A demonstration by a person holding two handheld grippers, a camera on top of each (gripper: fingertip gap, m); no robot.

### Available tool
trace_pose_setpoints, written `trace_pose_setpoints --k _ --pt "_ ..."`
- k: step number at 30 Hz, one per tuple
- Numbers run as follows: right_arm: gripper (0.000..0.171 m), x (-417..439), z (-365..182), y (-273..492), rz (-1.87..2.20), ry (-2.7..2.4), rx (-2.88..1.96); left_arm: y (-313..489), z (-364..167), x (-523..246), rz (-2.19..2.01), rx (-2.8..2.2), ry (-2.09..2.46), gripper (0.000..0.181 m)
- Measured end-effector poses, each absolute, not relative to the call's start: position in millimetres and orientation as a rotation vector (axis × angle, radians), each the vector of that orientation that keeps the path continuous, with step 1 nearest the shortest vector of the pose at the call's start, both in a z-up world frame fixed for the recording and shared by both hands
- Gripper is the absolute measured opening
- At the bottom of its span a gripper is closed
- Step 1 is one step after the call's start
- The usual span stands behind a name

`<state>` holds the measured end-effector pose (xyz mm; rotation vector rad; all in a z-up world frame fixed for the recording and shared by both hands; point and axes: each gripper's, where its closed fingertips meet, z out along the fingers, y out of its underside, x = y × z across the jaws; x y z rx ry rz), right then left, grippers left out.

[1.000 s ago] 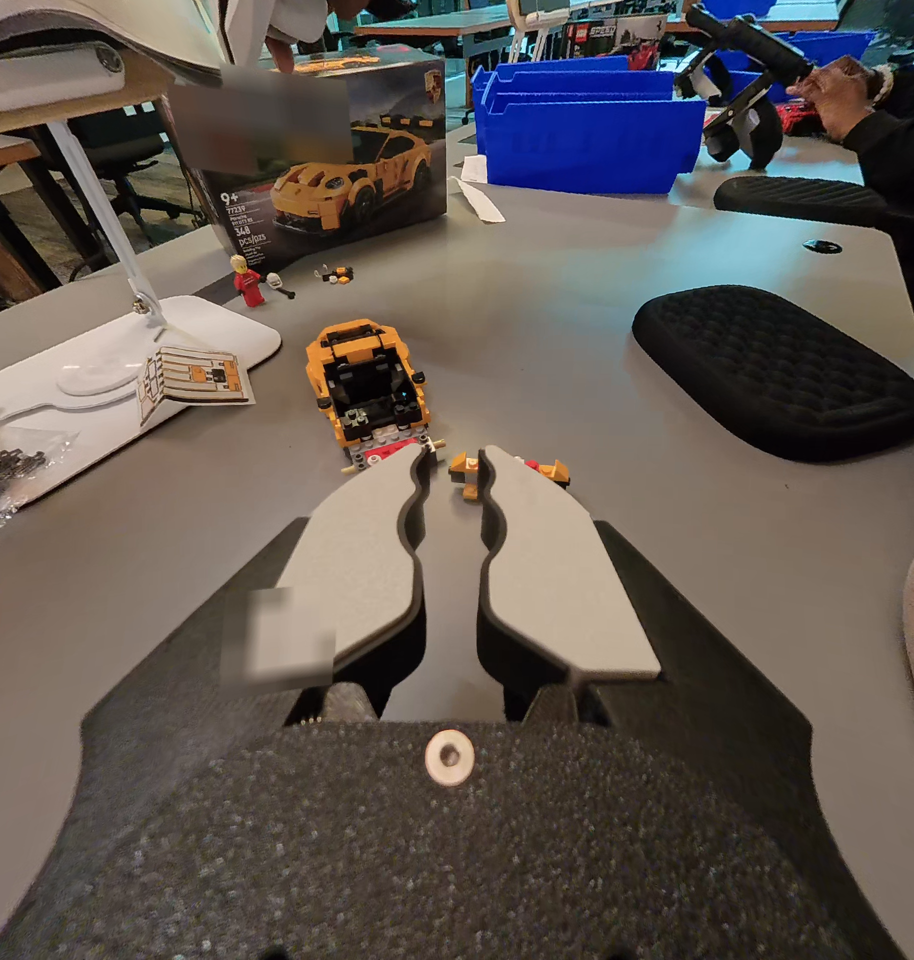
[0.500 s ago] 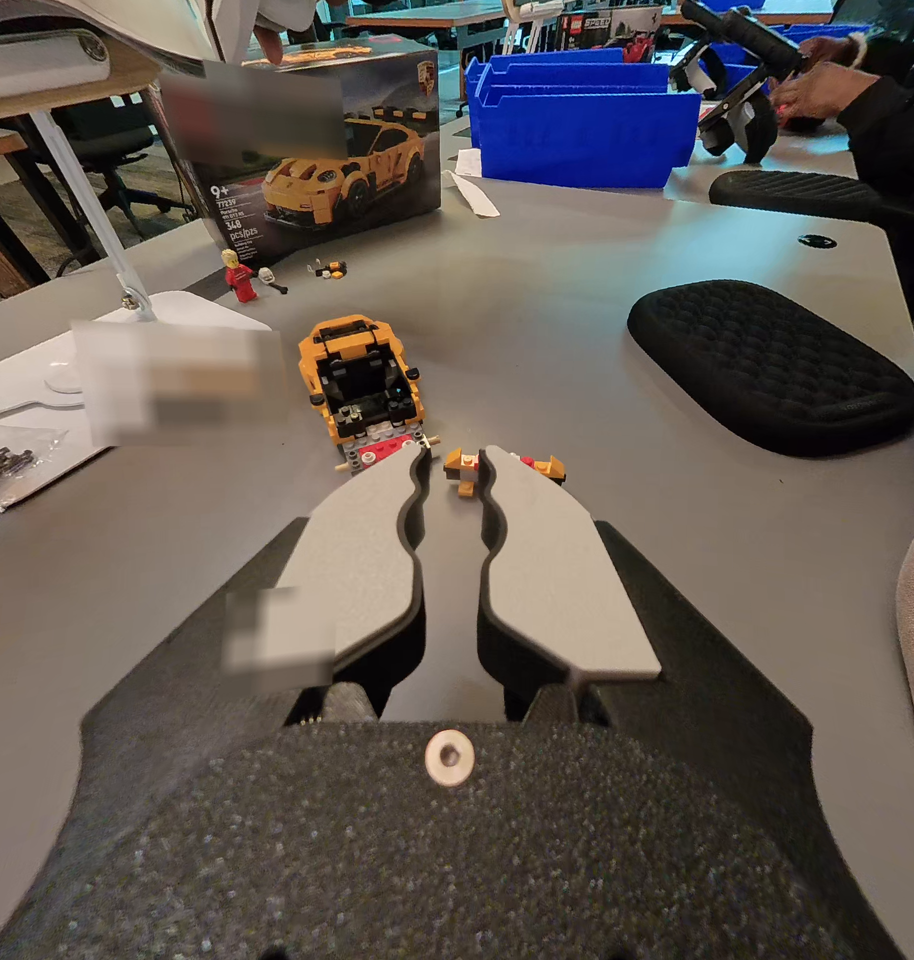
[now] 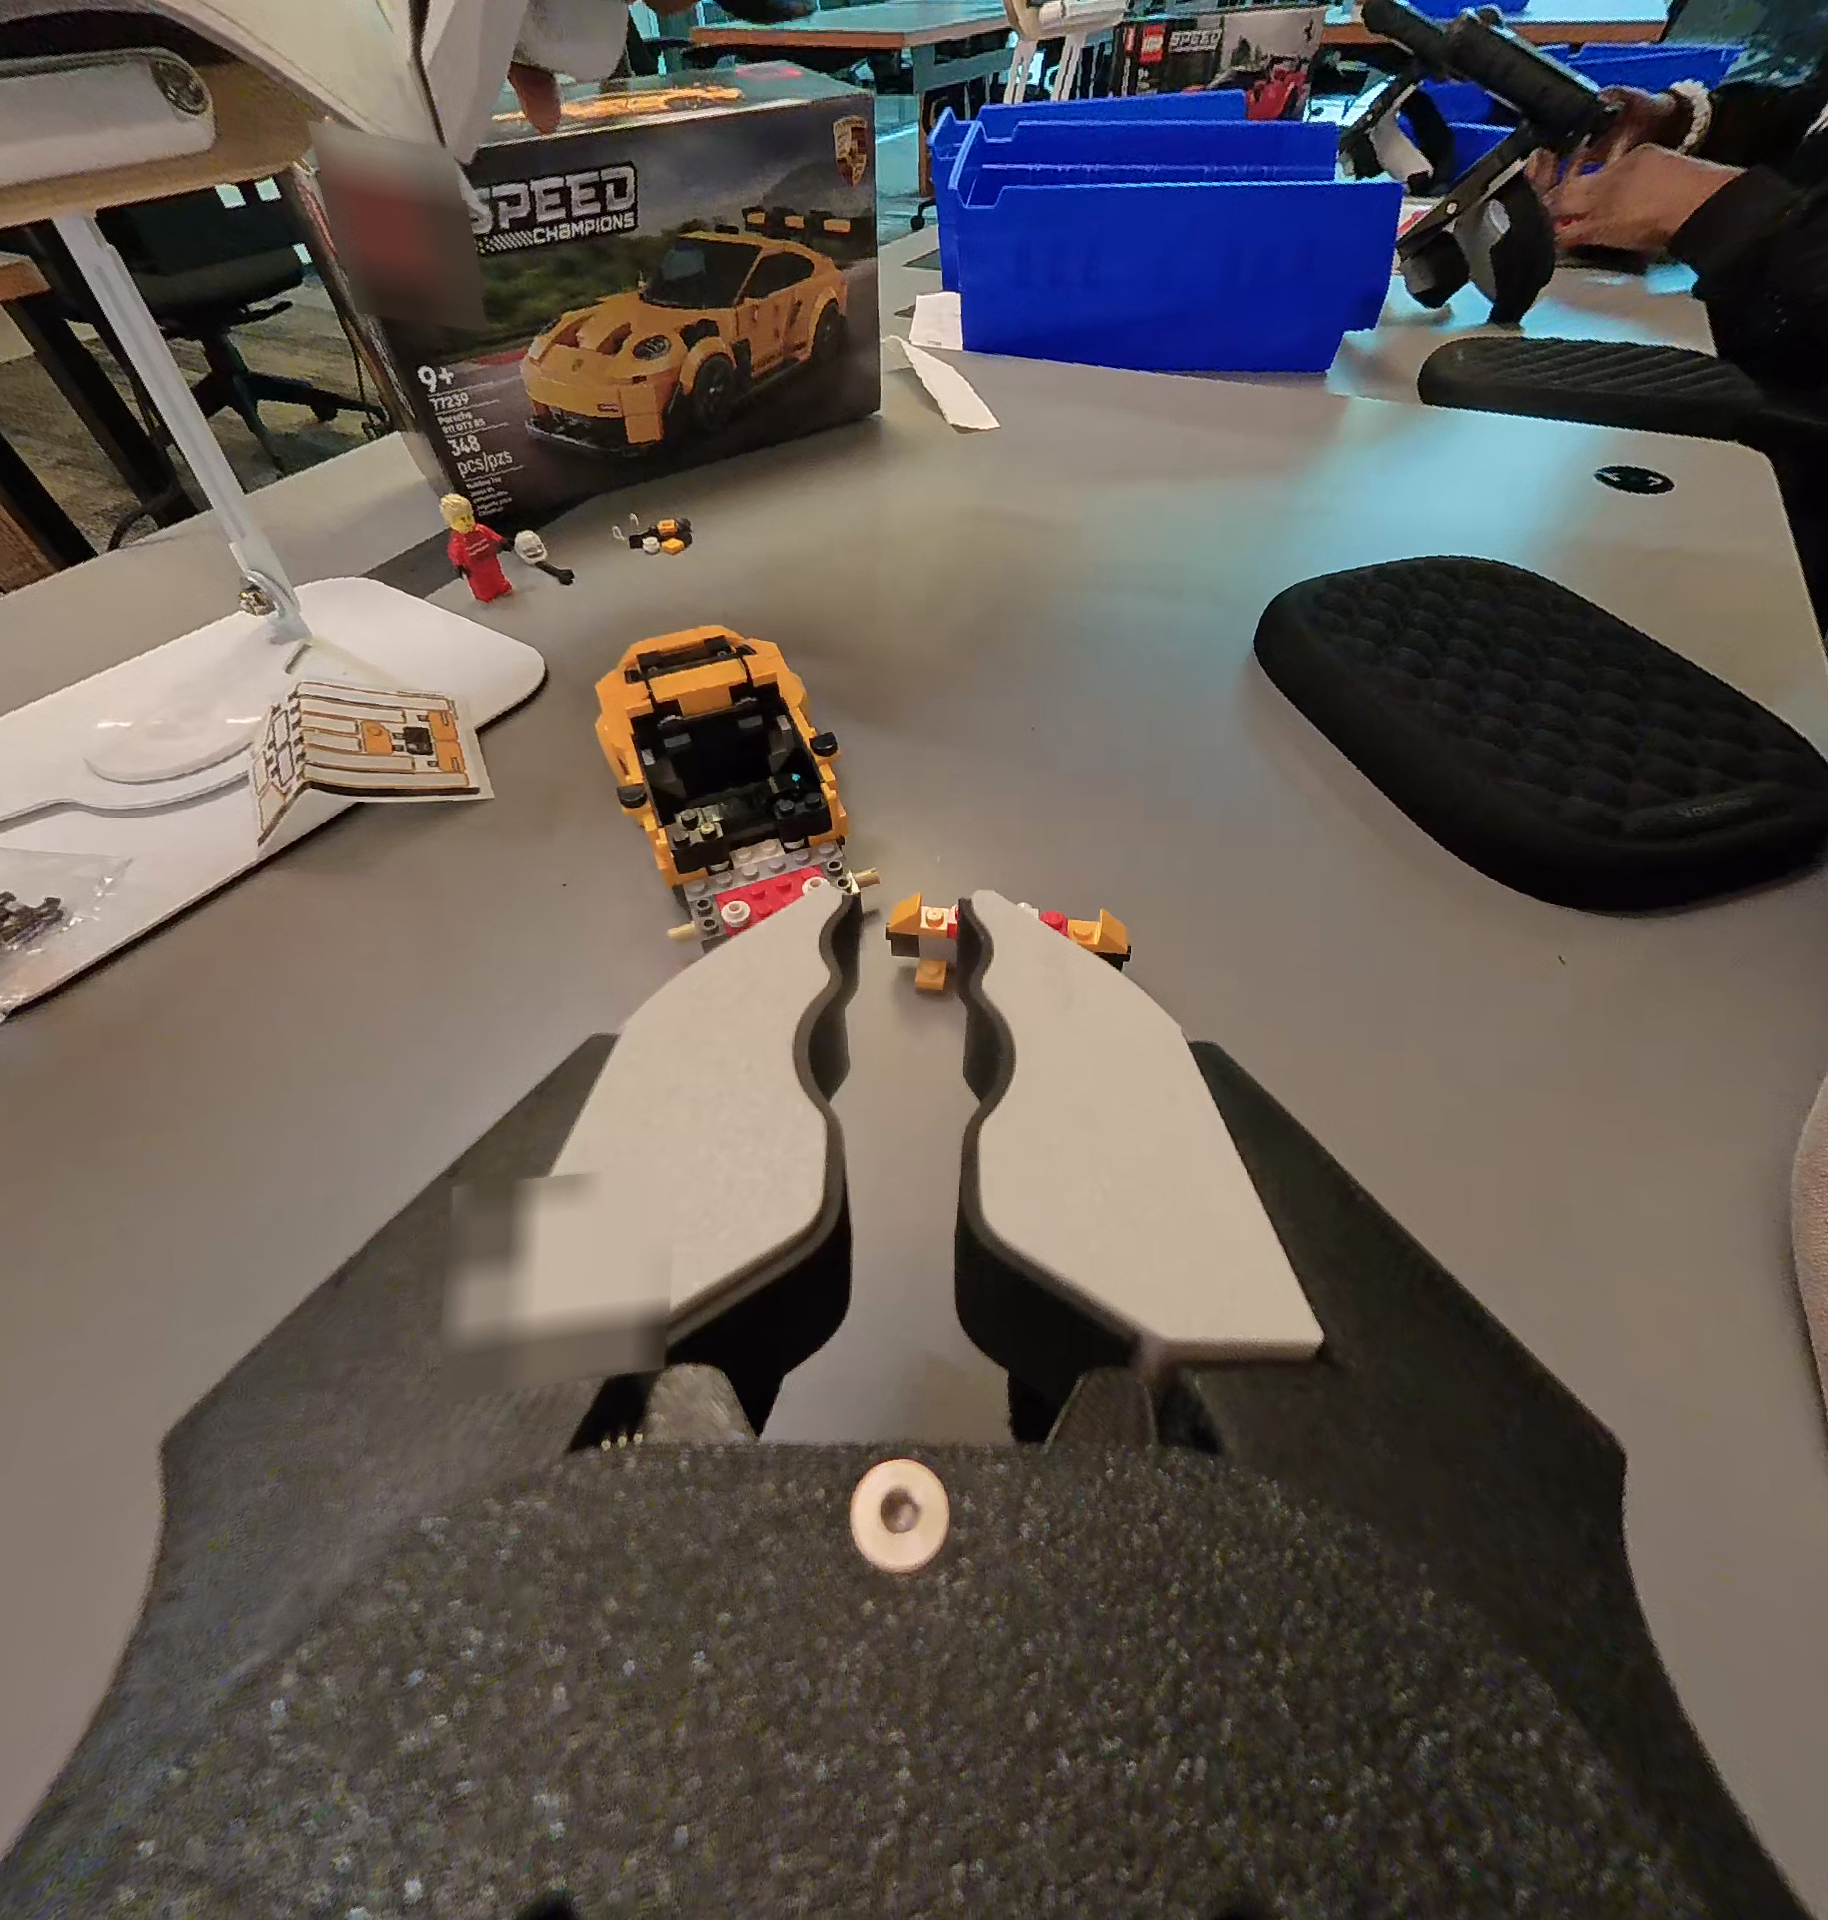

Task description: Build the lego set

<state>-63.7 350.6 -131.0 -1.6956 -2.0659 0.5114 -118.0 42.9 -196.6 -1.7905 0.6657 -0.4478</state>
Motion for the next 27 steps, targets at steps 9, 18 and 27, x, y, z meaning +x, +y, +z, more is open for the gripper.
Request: trace_pose_setpoints --k 9,18,27 --pt "0.042 -64 -63 367 0.24 -1.265 -1.189 47 -197 -121 -0.458 -1.787 0.631 0.016" --pt "0.075 -84 -61 412 0.434 -1.052 -1.33 53 -210 -121 -0.442 -1.833 0.619 0.015" --pt "0.038 -75 -52 413 0.432 -0.95 -1.253 56 -216 -123 -0.434 -1.86 0.605 0.015"
